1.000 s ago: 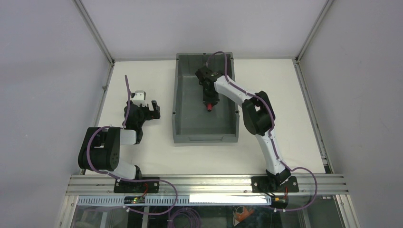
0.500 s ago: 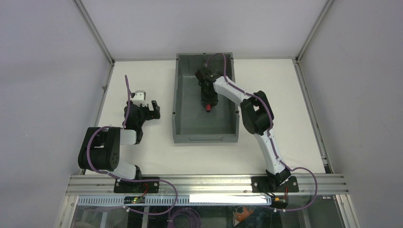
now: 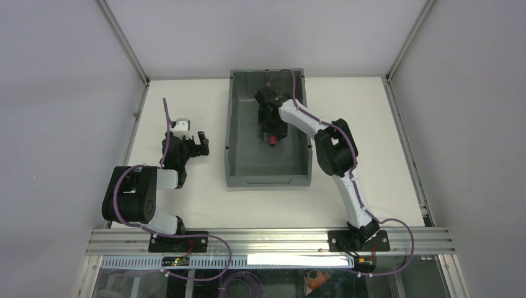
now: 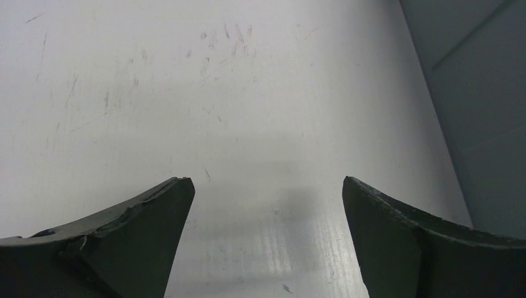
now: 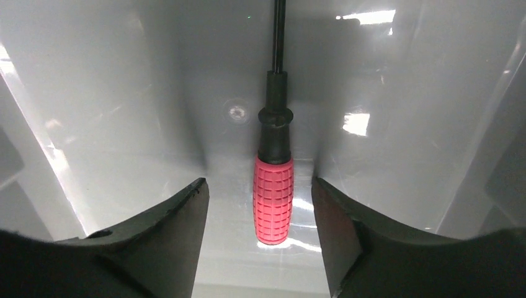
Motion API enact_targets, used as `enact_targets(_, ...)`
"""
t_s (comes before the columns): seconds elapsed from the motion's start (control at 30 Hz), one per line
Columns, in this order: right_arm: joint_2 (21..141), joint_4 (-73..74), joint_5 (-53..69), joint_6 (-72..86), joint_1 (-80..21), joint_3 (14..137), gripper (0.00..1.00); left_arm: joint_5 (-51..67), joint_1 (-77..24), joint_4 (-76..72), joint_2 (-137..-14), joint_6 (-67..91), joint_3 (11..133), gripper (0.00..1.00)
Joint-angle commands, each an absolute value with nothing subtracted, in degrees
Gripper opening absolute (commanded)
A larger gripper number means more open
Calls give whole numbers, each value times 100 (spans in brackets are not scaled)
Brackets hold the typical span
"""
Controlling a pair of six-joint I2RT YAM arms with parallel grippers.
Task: Put the screwdriver in the bin
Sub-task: Place the screwdriver in the bin, then reset both arms
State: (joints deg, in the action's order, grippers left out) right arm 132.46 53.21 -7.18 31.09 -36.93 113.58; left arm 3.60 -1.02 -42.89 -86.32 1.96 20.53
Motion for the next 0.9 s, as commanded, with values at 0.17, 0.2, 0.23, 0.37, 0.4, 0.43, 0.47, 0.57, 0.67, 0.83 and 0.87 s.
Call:
enact_targets(0.17, 12266, 5339, -762, 3026, -3658, 11585, 75, 505, -62, -4725, -8625, 132, 2136, 99)
enact_targets(0.2, 12199, 5343, -775, 3019, -3669, 11584, 76, 502, -62, -4720, -8630, 132, 2136, 99)
enact_targets(0.23, 12134, 5349, -781, 3011, -3665, 11585, 77, 500, -62, -4725, -8626, 136, 2136, 99)
enact_targets(0.37, 11854, 5353, -789, 2956, -3665, 11584, 84, 501, -62, -4720, -8631, 132, 2140, 99)
enact_targets(0.4, 11778, 5370, -791, 2947, -3665, 11592, 86, 501, -62, -4720, -8630, 132, 2136, 99)
enact_targets(0.43, 11706, 5374, -791, 2930, -3665, 11593, 88, 499, -62, -4720, -8632, 132, 2136, 99)
enact_targets(0.47, 11623, 5382, -791, 2906, -3665, 11593, 89, 501, -62, -4720, -8629, 132, 2136, 99)
enact_targets(0.57, 11334, 5401, -812, 2826, -3663, 11584, 99, 494, -62, -4720, -8626, 132, 2136, 99)
enact_targets(0.67, 11062, 5429, -896, 2758, -3657, 11575, 99, 500, -62, -4720, -8629, 132, 2136, 99)
enact_targets(0.83, 10616, 5462, -1034, 2622, -3571, 11537, 99, 497, -62, -4720, -8629, 132, 2136, 99)
enact_targets(0.87, 10530, 5466, -1081, 2582, -3534, 11528, 99, 497, -62, -4720, -8633, 134, 2136, 99)
